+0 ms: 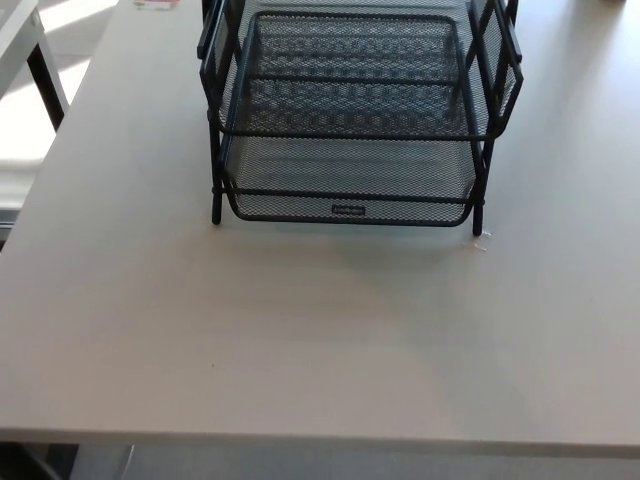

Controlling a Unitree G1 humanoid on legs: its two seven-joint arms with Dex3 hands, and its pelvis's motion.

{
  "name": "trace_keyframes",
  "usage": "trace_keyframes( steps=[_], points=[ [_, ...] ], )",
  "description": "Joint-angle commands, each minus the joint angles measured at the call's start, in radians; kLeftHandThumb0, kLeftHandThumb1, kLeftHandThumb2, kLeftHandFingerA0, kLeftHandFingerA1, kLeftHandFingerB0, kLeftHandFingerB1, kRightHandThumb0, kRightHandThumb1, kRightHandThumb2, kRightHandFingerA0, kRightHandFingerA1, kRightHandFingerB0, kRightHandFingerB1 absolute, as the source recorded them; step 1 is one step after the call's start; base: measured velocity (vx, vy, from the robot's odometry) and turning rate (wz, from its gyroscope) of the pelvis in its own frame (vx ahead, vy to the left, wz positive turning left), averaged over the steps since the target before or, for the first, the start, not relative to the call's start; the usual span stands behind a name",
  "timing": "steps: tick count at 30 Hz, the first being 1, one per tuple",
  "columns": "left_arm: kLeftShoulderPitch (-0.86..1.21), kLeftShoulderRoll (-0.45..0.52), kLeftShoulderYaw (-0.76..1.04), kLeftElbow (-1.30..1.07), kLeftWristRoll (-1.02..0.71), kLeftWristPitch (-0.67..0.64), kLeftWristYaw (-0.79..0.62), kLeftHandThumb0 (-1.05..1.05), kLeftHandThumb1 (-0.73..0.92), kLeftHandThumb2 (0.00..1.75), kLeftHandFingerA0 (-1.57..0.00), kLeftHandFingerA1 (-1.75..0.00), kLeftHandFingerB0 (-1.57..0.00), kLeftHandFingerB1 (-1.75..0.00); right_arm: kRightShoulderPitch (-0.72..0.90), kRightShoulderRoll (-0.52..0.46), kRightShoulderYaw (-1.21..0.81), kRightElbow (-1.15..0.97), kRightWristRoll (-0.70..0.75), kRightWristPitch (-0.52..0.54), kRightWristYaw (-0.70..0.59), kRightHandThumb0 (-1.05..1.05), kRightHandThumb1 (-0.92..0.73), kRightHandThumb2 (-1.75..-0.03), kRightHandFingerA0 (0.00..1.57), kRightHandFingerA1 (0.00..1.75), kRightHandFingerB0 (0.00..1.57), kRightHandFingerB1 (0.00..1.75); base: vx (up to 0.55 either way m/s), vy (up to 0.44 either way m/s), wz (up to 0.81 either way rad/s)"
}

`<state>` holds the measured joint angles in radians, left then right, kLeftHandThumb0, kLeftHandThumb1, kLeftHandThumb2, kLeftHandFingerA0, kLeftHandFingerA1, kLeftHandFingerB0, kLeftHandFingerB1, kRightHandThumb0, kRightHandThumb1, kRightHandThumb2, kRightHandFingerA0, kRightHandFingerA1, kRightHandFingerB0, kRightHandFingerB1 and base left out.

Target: The robot uses its right hand to grab the drawer kept on the middle of the desk and pull it out towards the robot

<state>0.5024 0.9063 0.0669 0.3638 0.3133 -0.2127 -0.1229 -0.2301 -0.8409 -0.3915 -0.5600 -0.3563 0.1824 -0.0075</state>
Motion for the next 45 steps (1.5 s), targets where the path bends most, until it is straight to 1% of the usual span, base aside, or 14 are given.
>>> trace_keyframes(
  steps=[1,2,4,9,12,22,23,24,27,32,33,34,41,45],
  points=[
    [-0.007,0.021,0.009,0.018,0.03,-0.003,-0.011,-0.39,0.6,0.57,-0.66,-0.87,-0.64,-0.62,-0.355,0.21,0.477,0.107,-0.188,0.029,0.089,-0.83,-0.5,-0.95,0.02,0.28,0.04,0.28,0.0,0.0,0.0],
    [0.004,0.022,0.016,0.007,0.026,-0.007,-0.009,-0.38,0.61,0.57,-0.65,-0.89,-0.63,-0.62,-0.372,0.229,0.507,0.121,-0.22,0.03,0.084,-0.87,-0.67,-0.6,0.01,0.38,0.09,0.31,0.0,0.0,0.0],
    [-0.001,0.028,0.013,0.003,0.033,0.006,-0.014,-0.39,0.61,0.58,-0.65,-0.87,-0.62,-0.61,-0.407,0.256,0.55,0.144,-0.234,0.025,0.093,-0.9,-0.55,-0.98,0.01,0.26,0.07,0.25,0.0,0.0,0.0],
    [-0.004,0.028,0.016,0.002,0.026,-0.002,-0.018,-0.4,0.61,0.57,-0.63,-0.91,-0.63,-0.66,-0.468,0.358,0.645,0.216,-0.232,-0.018,0.059,-0.83,-0.6,-0.59,0.05,0.44,0.12,0.33,0.0,0.0,0.0],
    [-0.024,0.023,0.004,0.033,0.028,-0.009,-0.016,-0.39,0.6,0.58,-0.65,-0.87,-0.62,-0.61,-0.493,0.391,0.735,0.208,-0.295,-0.011,0.099,-0.94,-0.57,-0.96,0.02,0.4,0.13,0.29,0.0,0.0,0.0],
    [-0.052,0.025,-0.003,0.035,0.031,-0.006,-0.026,-0.43,0.59,0.58,-0.65,-0.89,-0.62,-0.6,-0.517,0.538,0.917,0.288,-0.341,-0.012,0.089,-0.92,-0.55,-0.96,0.01,0.44,0.1,0.35,0.0,0.0,0.0],
    [-0.052,0.025,-0.003,0.039,0.03,-0.013,-0.024,-0.41,0.6,0.57,-0.66,-0.89,-0.64,-0.62,-0.524,0.546,0.935,0.305,-0.339,-0.019,0.1,-0.92,-0.65,-0.62,0.03,0.43,0.1,0.31,0.0,0.0,0.0],
    [-0.04,0.026,0.004,0.025,0.029,-0.016,-0.02,-0.4,0.61,0.57,-0.65,-0.89,-0.64,-0.64,-0.527,0.562,0.951,0.335,-0.337,-0.04,0.087,-0.97,-0.58,-0.97,0.02,0.43,0.1,0.27,0.0,0.0,0.0],
    [-0.04,0.028,0.009,0.008,0.028,0.002,-0.029,-0.4,0.6,0.57,-0.64,-0.89,-0.64,-0.66,-0.539,0.588,0.972,0.394,-0.359,-0.056,0.063,-0.92,-0.67,-0.61,0.05,0.46,0.11,0.33,0.0,0.0,0.0],
    [-0.078,0.02,-0.007,0.067,0.038,-0.025,-0.014,-0.4,0.59,0.57,-0.66,-0.89,-0.66,-0.62,-0.548,0.632,0.987,0.514,-0.37,-0.09,0.046,-0.89,-0.53,-0.98,0.06,0.4,0.08,0.32,0.0,0.0,0.0],
    [-0.078,0.017,-0.002,0.071,0.028,-0.034,-0.017,-0.38,0.58,0.57,-0.65,-0.94,-0.66,-0.66,-0.553,0.628,0.989,0.538,-0.38,-0.101,0.048,-0.96,-0.71,-0.61,0.0,0.46,0.08,0.33,0.0,0.0,0.0],
    [-0.07,0.018,0.005,0.061,0.023,-0.037,-0.02,-0.4,0.59,0.57,-0.65,-0.93,-0.65,-0.66,-0.555,0.627,0.988,0.552,-0.385,-0.108,0.047,-0.96,-0.58,-1.01,0.04,0.31,0.09,0.31,0.0,0.0,0.0],
    [-0.033,0.015,0.021,0.034,0.018,-0.031,-0.024,-0.42,0.6,0.57,-0.65,-0.94,-0.64,-0.65,-0.541,0.639,0.977,0.623,-0.43,-0.132,-0.001,-0.97,-0.57,-1.0,0.03,0.35,0.1,0.28,0.0,0.0,0.0],
    [-0.05,0.015,0.009,0.057,0.034,-0.04,-0.019,-0.42,0.6,0.57,-0.66,-0.92,-0.65,-0.63,-0.539,0.632,0.946,0.639,-0.461,-0.11,-0.025,-0.91,-0.63,-0.6,0.05,0.47,0.1,0.33,0.0,0.0,0.0]
  ],
)
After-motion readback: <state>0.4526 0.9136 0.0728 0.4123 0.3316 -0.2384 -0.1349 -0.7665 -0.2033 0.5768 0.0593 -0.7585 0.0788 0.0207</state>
